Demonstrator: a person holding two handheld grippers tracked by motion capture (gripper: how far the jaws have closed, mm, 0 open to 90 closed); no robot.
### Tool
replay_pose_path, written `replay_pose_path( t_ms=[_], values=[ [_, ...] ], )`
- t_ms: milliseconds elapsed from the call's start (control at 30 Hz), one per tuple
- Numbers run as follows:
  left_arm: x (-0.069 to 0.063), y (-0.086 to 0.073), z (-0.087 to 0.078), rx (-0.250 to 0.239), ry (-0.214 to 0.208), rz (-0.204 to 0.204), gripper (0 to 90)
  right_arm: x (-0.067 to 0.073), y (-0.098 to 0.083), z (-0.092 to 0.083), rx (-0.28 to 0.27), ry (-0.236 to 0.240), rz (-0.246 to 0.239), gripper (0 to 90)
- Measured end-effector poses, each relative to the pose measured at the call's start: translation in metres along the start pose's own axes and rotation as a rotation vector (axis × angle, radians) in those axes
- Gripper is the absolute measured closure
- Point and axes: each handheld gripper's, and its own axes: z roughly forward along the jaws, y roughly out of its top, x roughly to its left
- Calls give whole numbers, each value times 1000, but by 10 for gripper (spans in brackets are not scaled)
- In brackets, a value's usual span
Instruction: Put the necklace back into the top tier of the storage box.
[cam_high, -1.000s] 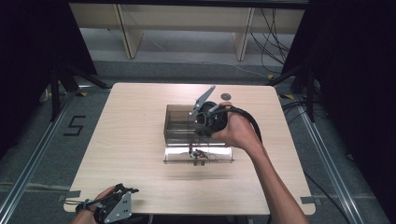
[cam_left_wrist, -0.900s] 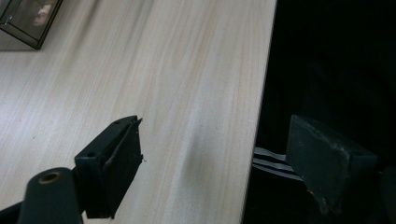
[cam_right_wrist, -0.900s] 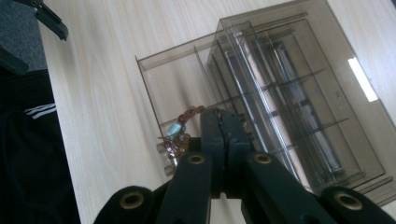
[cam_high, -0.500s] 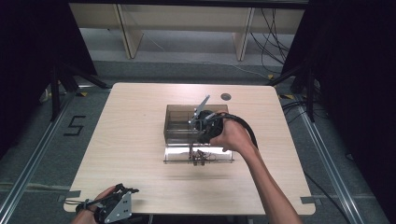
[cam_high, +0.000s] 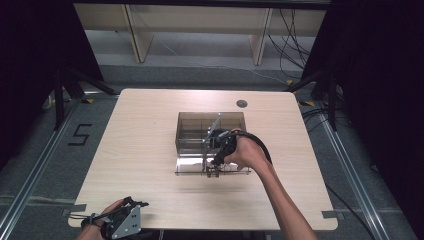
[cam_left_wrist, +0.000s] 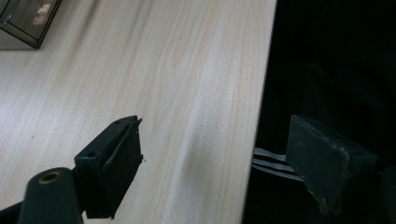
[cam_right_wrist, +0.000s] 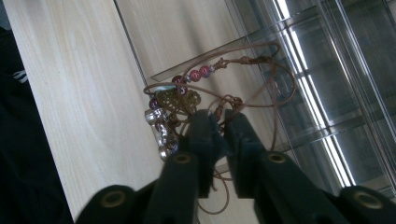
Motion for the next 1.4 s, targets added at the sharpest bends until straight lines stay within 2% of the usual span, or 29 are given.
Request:
replay_pose_path(
  t_ms=[33,167,267,300,333,367,400,433,500,533,567,633,667,700,900,933,1000,1033,1100,1167,1200,1233,1300,1400],
  values=[
    [-1,0,0,10,33,5,179,0,-1,-2,1,-3,5,755],
    [-1,0,1,10,21,1,179,-2,-7,-14,-73,13,26,706],
    [-1,0,1,9,19,0,179,-2,-12,-22,-98,1,37,669],
    [0,0,1,4,-5,3,179,-2,-14,-24,-106,-12,51,653],
    [0,0,1,4,-4,2,179,-2,-16,-25,-122,-16,30,648],
    [0,0,2,0,-5,-4,179,-1,-17,-27,-125,-21,42,637],
    [-1,-1,2,-9,-9,-16,179,-1,-18,-29,-135,-20,34,630],
    [0,-1,2,2,-5,-2,179,0,-19,-30,-137,-29,41,621],
    [0,-1,2,3,-5,-2,179,1,-21,-33,-155,-28,47,606],
    [0,-1,2,5,-3,1,179,2,-22,-34,-157,-32,50,602],
    [-1,-1,2,-8,-10,-15,179,2,-23,-35,-164,-30,44,595],
    [0,0,1,3,-2,1,179,4,-24,-36,-164,-34,55,581],
    [0,-1,1,-3,-9,-8,179,4,-25,-37,-168,-35,53,573],
    [1,0,1,8,-18,0,179,5,-26,-37,-168,-35,53,564],
    [1,0,1,3,-20,-5,179,9,-33,-39,-185,-37,65,542],
    [0,0,1,-1,-5,-4,179,9,-34,-39,-187,-37,61,539],
    [-1,0,2,-11,-7,-17,179,11,-37,-39,-192,-39,72,533],
    [0,0,2,-2,-3,-7,179,10,-38,-39,-196,-37,59,531],
    [0,0,2,0,-1,-5,179,13,-42,-39,-197,-35,86,527],
    [0,-1,2,5,1,-2,179,12,-44,-40,-207,-40,74,521],
    [0,-1,2,6,9,-1,179,12,-46,-41,-210,-37,76,520],
    [-1,0,2,12,37,0,179,13,-47,-41,-212,-41,87,518],
    [-1,0,2,11,34,1,179,13,-50,-41,-221,-43,74,516],
    [-1,0,2,15,33,-1,179,16,-53,-40,-216,-40,88,511]
  ],
)
